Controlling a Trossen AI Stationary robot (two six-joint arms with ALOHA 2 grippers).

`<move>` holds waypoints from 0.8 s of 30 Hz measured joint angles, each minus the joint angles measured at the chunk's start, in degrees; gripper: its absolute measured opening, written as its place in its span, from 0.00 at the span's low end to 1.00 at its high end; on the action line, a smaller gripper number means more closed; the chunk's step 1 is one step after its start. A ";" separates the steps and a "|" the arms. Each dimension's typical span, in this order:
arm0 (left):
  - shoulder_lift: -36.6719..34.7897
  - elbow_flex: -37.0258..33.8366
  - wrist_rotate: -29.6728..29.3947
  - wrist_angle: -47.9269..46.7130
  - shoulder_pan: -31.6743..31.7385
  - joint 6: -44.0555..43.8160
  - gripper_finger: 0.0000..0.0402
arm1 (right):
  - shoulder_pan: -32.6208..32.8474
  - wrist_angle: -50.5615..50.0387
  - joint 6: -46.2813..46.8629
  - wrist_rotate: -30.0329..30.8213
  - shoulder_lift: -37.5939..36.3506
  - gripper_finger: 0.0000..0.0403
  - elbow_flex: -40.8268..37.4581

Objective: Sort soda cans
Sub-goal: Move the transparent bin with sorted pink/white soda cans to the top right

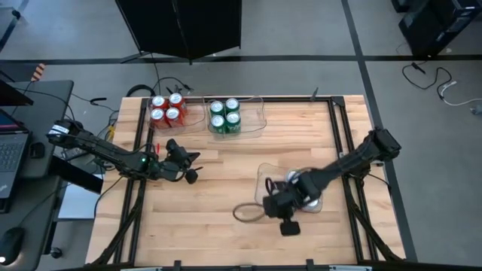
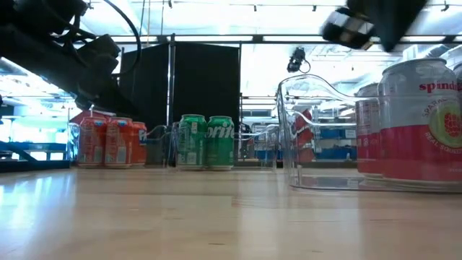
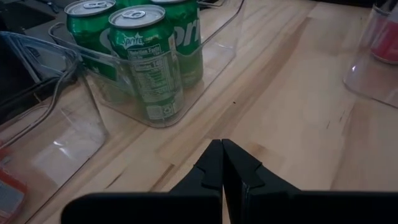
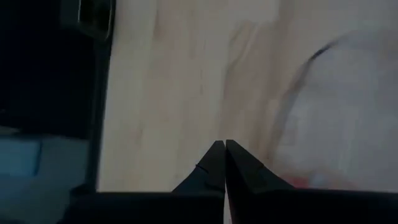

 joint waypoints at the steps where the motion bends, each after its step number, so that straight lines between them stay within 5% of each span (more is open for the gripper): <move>1: -0.02 0.00 0.00 0.26 0.00 -0.02 0.00 | 1.30 0.28 1.85 -0.42 0.21 0.00 -0.84; 9: 0.00 0.00 1.04 0.37 0.00 -0.02 0.00 | 6.82 9.91 14.10 2.08 -0.13 0.00 -11.07; 16: 0.00 0.00 1.03 0.49 0.00 -0.06 0.00 | 5.46 -3.64 19.00 13.70 -0.01 0.00 -12.03; 24: 0.00 0.00 1.05 0.34 0.02 -0.11 0.00 | 1.73 -11.24 12.88 24.66 -0.07 0.00 -12.80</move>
